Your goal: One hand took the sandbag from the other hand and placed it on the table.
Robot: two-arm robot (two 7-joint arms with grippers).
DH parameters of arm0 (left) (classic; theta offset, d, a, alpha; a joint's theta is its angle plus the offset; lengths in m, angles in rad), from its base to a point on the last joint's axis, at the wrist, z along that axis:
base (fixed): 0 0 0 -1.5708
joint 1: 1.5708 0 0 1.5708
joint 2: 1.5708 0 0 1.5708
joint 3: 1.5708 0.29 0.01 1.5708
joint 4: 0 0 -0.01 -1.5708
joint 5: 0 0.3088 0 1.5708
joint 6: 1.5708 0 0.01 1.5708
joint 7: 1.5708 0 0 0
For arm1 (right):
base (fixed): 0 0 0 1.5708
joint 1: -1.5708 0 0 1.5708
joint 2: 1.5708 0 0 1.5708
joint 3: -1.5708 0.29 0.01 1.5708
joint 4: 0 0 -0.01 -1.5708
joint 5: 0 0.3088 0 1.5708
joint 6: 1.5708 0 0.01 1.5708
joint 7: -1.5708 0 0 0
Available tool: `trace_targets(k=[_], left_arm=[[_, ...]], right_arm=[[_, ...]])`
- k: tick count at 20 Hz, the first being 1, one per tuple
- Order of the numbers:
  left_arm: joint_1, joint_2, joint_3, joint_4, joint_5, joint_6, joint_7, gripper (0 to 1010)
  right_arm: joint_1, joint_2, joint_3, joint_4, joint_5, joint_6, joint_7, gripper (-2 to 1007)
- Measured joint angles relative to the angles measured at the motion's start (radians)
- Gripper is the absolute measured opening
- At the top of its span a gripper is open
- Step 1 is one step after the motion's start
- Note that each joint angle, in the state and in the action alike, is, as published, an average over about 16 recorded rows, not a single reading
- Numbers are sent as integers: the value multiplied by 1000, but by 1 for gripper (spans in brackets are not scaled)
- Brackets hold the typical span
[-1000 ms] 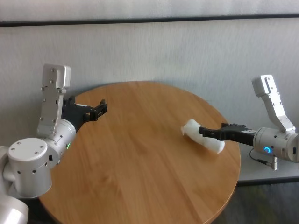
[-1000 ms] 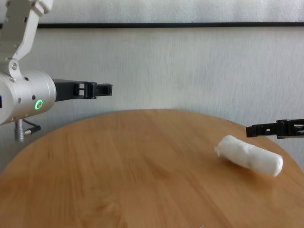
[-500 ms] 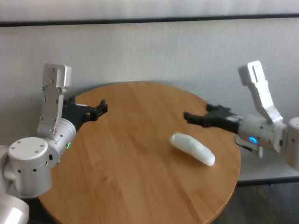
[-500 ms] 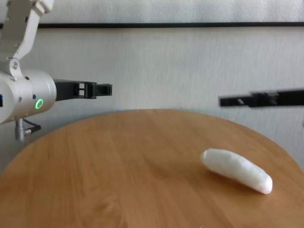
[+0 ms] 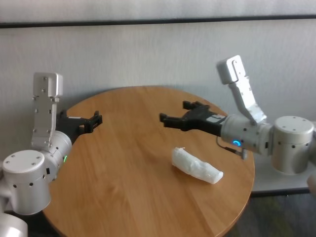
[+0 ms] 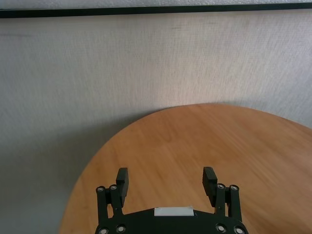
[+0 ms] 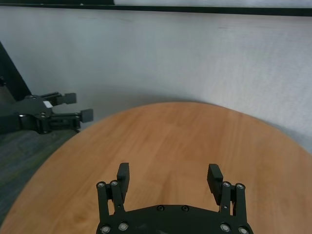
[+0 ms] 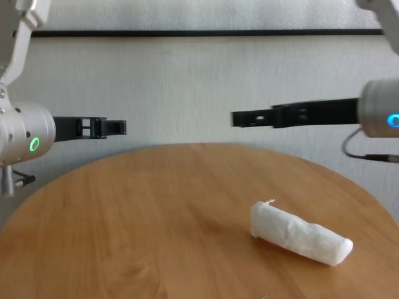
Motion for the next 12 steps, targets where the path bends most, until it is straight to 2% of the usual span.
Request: trace_targets(k=[5, 12], left_arm=[[14, -3, -9, -16, 7, 7, -12, 1002], [19, -2, -7, -25, 20, 1, -47, 1002]], right_arm=[[6, -36, -19, 0, -24, 2, 10, 1005], [2, -70, -24, 3, -45, 12, 10, 1005]])
